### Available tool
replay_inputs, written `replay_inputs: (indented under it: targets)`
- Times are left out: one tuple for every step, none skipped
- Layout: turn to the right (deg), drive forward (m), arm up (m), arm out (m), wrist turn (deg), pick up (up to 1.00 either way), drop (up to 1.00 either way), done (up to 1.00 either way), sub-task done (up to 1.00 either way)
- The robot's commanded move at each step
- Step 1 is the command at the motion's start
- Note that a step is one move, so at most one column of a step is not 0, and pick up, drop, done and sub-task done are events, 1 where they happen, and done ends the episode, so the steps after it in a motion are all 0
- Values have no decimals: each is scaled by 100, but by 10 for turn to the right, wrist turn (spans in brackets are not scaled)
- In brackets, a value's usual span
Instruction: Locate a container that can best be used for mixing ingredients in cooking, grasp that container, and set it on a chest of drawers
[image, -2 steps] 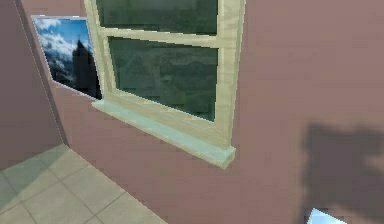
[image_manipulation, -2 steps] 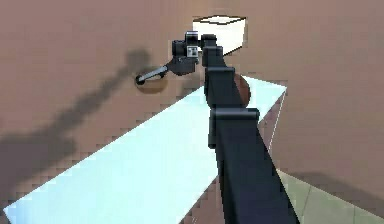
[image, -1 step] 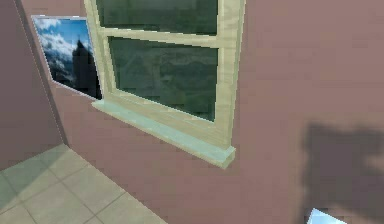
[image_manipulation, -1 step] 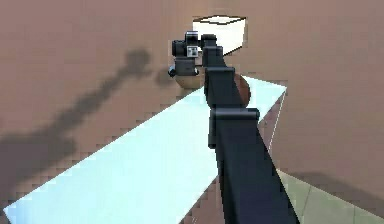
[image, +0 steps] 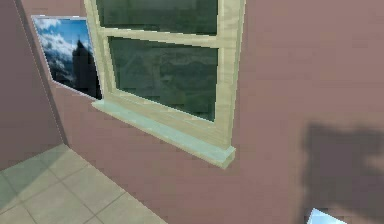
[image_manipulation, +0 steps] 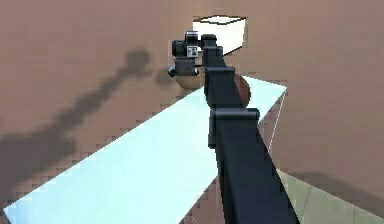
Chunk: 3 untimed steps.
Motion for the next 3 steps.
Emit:
replay_inputs:
  targets:
    - [0,0,0,0,0,0,100,0,0]
    - [0,0,0,-10,0,0,0,0,0]
    - [0,0,0,0,0,0,0,100,0]
